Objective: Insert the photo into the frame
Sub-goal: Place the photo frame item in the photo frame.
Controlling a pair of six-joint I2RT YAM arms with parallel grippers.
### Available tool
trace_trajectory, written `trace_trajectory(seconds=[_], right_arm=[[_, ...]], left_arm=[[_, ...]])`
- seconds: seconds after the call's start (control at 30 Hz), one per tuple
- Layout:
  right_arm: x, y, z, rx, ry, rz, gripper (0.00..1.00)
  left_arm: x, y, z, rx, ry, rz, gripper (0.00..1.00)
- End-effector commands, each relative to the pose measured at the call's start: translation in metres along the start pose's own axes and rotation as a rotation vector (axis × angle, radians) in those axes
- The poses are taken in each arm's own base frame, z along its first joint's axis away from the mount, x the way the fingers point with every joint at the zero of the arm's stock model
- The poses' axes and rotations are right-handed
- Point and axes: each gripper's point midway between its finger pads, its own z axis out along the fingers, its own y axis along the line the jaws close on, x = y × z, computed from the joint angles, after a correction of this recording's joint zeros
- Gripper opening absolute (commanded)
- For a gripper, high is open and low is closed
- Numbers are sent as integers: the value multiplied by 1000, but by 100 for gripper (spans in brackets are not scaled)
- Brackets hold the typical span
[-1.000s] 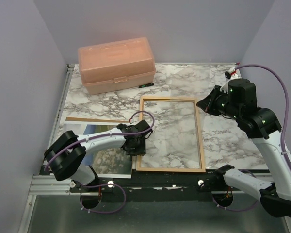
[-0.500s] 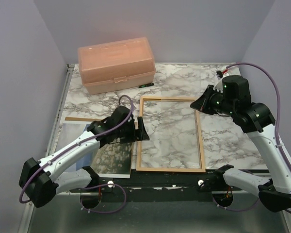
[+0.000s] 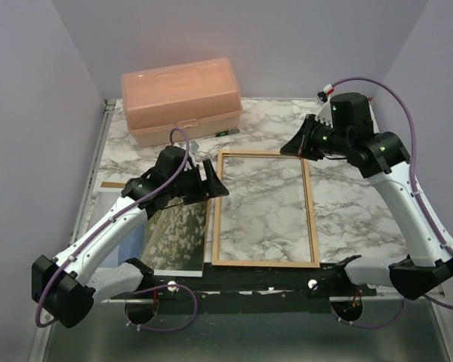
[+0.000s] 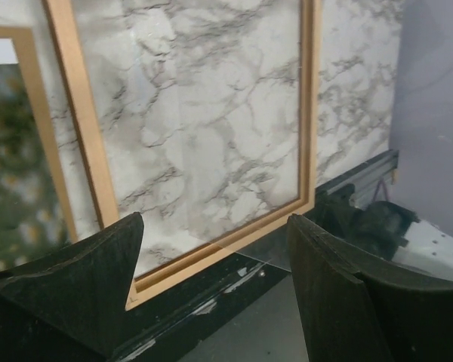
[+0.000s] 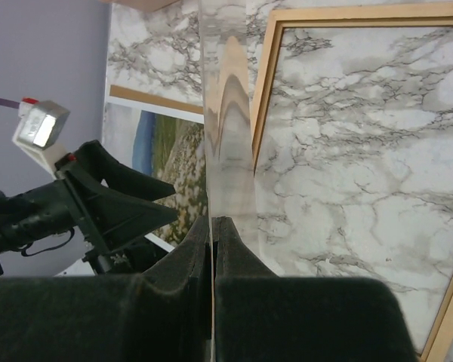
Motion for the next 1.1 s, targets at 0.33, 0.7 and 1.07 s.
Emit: trace_trajectory(seconds=[0.33,0.7,1.07], right_arm=[[24,-20,34,-15,167,45,0],[0,-33,32,-216,172,184,0],[4,-48,23,-319,173,300,1]], left_arm=[[49,105,43,-346,157,-61,70],[64,126,62,-359,183,-73,62],[73,132,77,-354,209,-109,49]])
